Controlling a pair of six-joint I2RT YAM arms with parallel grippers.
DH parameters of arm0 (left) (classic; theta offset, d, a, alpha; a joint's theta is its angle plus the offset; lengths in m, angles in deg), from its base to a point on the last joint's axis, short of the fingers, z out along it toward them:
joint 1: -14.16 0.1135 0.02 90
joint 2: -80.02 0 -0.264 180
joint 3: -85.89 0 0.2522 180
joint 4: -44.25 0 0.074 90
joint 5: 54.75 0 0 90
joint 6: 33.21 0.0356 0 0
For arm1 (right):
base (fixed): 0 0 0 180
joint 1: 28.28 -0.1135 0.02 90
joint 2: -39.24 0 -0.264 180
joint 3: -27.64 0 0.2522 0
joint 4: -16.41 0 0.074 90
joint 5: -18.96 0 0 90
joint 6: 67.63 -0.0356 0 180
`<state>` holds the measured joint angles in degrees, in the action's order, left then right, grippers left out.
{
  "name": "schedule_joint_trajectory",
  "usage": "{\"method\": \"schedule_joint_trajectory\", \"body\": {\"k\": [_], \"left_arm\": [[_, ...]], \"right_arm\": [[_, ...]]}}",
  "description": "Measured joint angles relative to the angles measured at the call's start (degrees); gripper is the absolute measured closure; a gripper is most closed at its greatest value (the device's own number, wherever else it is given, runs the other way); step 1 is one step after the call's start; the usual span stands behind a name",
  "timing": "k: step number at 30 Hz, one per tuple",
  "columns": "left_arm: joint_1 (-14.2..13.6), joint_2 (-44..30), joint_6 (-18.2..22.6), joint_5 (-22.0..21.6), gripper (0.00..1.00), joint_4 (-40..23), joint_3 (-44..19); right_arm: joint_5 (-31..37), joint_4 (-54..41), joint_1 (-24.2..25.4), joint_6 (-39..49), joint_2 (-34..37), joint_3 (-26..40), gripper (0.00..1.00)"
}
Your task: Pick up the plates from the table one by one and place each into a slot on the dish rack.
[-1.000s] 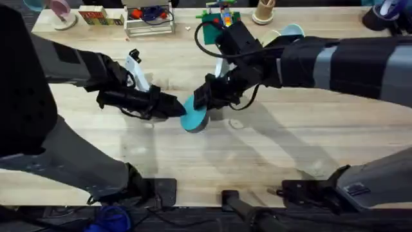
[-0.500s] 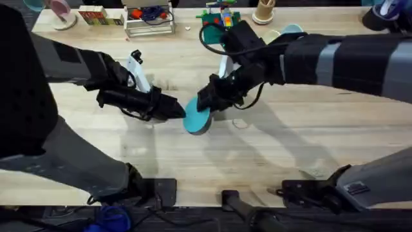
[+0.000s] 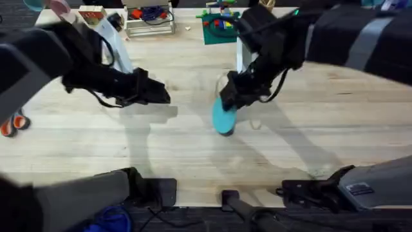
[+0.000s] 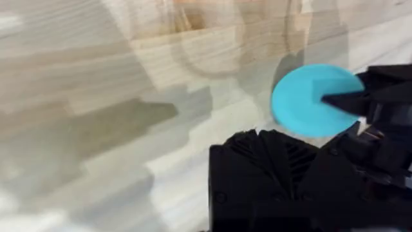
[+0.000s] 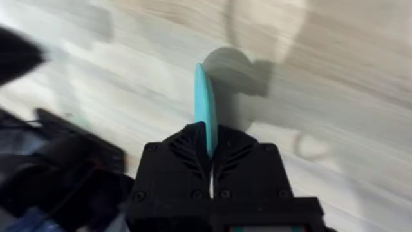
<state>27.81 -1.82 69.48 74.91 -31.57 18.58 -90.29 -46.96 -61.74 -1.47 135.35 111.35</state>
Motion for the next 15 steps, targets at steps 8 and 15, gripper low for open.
{"method": "schedule_joint_trajectory", "body": {"k": [8, 15], "left_arm": [[0.00, 11.02, -2.75, -11.22, 0.960, -15.24, -15.95], [0.00, 14.10, -3.08, -18.06, 0.960, -21.38, -26.56]], "right_arm": [[15.29, -15.96, 2.03, 12.37, 0.00, 16.07, 0.970], [20.09, -22.89, 4.44, 17.03, -0.01, 26.17, 0.970]]}}
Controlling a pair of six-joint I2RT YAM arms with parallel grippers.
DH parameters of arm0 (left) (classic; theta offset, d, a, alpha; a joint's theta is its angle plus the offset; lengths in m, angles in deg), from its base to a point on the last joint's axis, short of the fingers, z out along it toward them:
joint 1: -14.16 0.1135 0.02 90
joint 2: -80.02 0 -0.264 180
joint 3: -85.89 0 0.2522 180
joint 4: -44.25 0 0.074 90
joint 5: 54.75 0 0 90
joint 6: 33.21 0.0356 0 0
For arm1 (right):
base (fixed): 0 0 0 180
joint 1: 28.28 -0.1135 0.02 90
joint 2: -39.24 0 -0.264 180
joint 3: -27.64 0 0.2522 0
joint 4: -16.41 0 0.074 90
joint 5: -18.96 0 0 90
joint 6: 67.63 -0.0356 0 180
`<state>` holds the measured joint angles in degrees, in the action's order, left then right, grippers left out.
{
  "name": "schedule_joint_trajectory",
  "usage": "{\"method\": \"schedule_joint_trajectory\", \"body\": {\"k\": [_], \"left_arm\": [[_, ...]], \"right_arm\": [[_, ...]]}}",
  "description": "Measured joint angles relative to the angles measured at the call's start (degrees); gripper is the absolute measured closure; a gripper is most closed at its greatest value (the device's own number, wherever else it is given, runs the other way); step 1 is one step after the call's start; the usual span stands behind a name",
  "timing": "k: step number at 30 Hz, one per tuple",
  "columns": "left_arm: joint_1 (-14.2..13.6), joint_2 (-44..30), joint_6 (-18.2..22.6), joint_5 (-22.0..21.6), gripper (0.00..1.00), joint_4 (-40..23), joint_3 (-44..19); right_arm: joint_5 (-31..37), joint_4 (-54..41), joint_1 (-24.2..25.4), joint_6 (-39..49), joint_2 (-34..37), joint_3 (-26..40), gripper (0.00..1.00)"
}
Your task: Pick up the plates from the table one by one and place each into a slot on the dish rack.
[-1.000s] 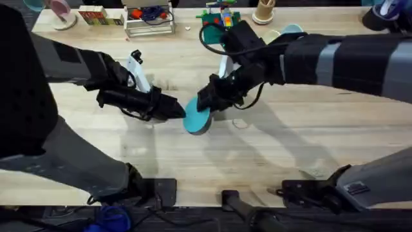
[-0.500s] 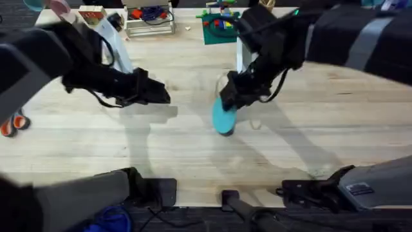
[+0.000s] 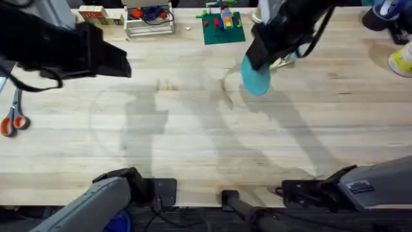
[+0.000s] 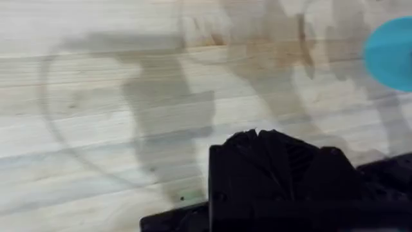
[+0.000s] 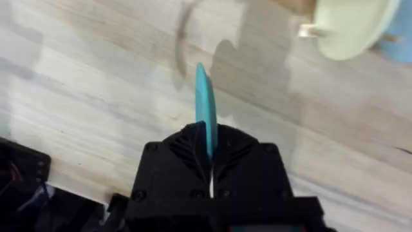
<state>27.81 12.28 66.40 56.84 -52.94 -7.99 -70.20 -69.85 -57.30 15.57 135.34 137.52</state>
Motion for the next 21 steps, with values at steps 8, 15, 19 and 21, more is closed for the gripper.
{"method": "schedule_joint_trajectory", "body": {"k": [8, 15, 19, 21], "left_arm": [[0.00, -0.02, 0.08, -3.89, 0.960, -2.90, -5.52], [0.00, -0.02, 0.72, -7.48, 0.959, -5.23, -9.26], [0.00, -0.02, 1.37, -8.01, 0.891, -6.68, -10.99], [0.00, -0.02, 1.84, -8.28, 0.786, -7.18, -11.98]], "right_arm": [[3.43, -6.20, 3.92, 3.61, -0.02, 9.74, 0.969], [4.53, -11.29, 8.45, 8.24, -0.02, 19.77, 0.969], [4.57, -12.90, 9.96, 10.16, -0.02, 22.15, 0.969], [4.57, -13.31, 10.65, 11.21, -0.02, 22.94, 0.969]]}}
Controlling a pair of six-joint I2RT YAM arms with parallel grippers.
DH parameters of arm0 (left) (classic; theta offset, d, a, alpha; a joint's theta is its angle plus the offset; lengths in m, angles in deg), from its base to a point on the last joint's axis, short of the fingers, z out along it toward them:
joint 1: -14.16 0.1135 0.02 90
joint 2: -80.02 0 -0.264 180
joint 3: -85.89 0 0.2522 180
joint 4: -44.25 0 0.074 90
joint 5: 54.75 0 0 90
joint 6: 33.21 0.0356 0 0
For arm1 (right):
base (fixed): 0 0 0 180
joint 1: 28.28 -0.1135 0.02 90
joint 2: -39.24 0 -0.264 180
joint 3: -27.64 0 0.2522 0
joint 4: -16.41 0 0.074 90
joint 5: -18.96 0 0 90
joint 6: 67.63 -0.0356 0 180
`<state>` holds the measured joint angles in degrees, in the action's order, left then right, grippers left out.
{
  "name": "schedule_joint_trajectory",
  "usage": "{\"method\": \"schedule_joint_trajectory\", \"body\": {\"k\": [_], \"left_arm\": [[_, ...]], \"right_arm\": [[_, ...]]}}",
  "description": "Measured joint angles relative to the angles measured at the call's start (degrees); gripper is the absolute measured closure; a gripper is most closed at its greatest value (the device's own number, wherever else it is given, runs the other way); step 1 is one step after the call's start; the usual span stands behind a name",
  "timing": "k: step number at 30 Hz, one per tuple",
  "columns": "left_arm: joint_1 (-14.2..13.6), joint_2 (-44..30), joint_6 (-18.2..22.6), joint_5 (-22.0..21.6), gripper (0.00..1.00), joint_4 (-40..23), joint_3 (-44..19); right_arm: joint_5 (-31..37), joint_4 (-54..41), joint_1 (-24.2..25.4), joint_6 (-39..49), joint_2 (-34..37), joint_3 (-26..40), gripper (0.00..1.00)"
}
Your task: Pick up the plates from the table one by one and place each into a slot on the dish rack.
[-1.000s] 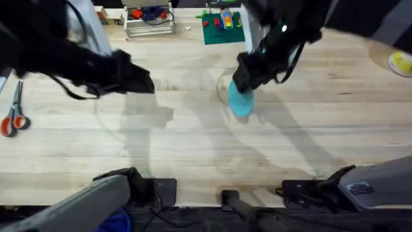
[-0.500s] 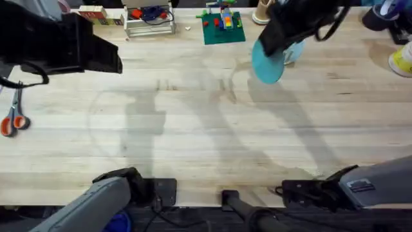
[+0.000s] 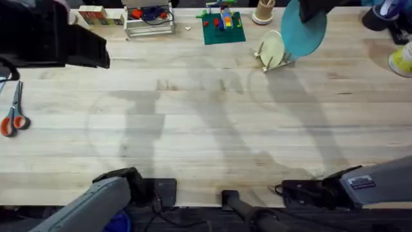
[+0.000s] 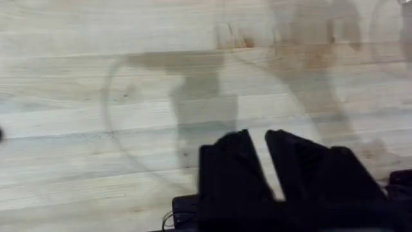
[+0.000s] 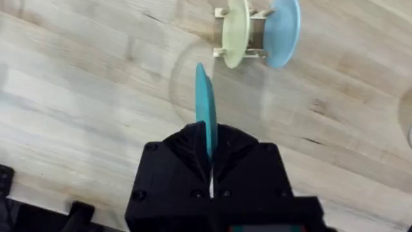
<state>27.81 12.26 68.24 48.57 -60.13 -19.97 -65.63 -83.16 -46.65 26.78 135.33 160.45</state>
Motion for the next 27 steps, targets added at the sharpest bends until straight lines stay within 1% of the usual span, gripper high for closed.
{"method": "schedule_joint_trajectory", "body": {"k": [1, 4, 6, 8, 19, 23, 27], "left_arm": [[0.00, 0.00, 0.24, -0.23, 0.699, -0.15, -0.48], [0.00, 0.00, 0.53, -0.98, 0.294, -0.27, -1.62], [0.00, 0.00, 0.56, -1.14, 0.047, -0.27, -1.77], [0.00, 0.00, 0.60, -1.27, 0.009, -0.18, -1.77], [0.00, 0.00, 0.62, -1.39, 0.005, -0.08, -1.77], [0.00, 0.00, 0.62, -1.37, 0.006, -0.25, -1.77], [0.00, 0.00, 0.62, -1.39, 0.006, -0.27, -1.77]], "right_arm": [[0.00, -0.01, 0.35, 0.54, 0.00, 0.32, 0.969], [0.02, 0.02, 1.24, 1.88, -0.02, 0.89, 0.969], [0.14, -0.01, 1.80, 2.44, -0.09, 0.91, 0.969], [0.23, -0.01, 2.22, 3.03, -0.15, 0.91, 0.969], [0.57, 0.06, 3.55, 6.60, -1.75, 0.93, 0.969], [-0.75, 0.08, 6.17, 8.20, -1.75, 0.96, 0.969], [-4.66, 0.10, 10.06, 10.67, -1.73, 0.96, 0.969]]}}
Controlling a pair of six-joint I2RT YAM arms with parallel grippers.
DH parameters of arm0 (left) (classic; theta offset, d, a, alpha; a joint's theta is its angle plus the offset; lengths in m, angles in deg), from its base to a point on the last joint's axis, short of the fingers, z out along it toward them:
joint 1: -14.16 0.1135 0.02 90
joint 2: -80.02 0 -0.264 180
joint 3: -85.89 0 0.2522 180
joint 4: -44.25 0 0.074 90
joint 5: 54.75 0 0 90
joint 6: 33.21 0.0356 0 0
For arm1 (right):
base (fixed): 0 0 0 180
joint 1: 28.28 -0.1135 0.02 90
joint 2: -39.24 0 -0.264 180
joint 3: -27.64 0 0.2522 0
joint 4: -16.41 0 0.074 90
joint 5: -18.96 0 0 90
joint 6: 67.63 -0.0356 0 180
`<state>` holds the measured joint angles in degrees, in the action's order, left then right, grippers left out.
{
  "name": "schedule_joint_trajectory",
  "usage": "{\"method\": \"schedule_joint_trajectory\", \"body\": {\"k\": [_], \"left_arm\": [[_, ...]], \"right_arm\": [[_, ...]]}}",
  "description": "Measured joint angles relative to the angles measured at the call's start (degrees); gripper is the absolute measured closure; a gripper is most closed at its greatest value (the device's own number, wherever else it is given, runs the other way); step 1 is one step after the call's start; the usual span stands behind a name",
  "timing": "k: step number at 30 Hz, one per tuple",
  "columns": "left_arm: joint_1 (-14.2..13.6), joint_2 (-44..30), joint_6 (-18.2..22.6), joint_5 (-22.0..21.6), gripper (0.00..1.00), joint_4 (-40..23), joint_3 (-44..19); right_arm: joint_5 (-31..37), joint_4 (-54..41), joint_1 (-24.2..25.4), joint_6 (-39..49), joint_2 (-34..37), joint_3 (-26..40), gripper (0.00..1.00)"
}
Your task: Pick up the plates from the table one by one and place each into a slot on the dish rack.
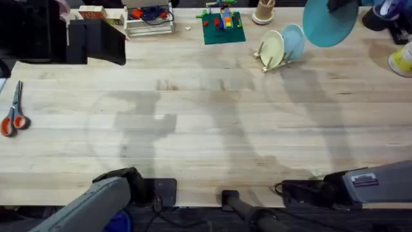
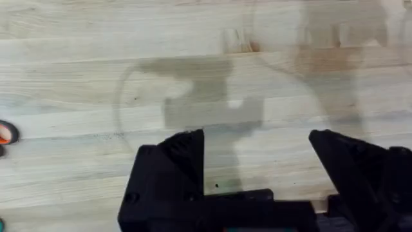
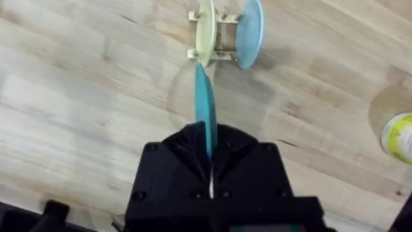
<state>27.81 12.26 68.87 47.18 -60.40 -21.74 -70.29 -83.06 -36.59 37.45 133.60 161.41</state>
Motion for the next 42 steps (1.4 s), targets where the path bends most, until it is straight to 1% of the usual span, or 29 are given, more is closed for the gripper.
{"method": "schedule_joint_trajectory", "body": {"k": [5, 8, 13, 18, 24, 30, 42], "left_arm": [[0.00, 0.00, 0.00, 0.00, 0.004, 0.00, 0.00], [0.00, 0.00, 0.00, 0.00, 0.004, 0.00, 0.00], [0.00, 0.00, 0.00, 0.00, 0.006, 0.00, 0.00], [0.00, 0.00, 0.00, 0.00, 0.006, 0.00, 0.00], [0.00, 0.00, 0.00, 0.00, 0.006, 0.00, 0.00], [0.00, 0.00, 0.00, 0.00, 0.006, 0.00, 0.00], [0.00, 0.00, 0.00, 0.00, 0.006, 0.00, 0.00]], "right_arm": [[-3.44, 0.16, 5.07, 2.21, -0.02, 0.00, 0.968], [-4.17, 1.21, 6.86, 3.80, -0.02, 0.00, 0.969], [-5.53, 3.79, 7.11, 6.42, -0.02, 0.00, 0.969], [-8.78, 4.59, 7.42, 9.71, 0.00, 0.00, 0.969], [-11.12, 4.70, 10.12, 11.82, 0.62, 0.04, 0.969], [-14.07, 5.20, 12.08, 12.63, 2.87, 0.06, 0.969], [-15.52, 6.23, 12.23, 12.84, 3.74, 0.07, 0.969]]}}
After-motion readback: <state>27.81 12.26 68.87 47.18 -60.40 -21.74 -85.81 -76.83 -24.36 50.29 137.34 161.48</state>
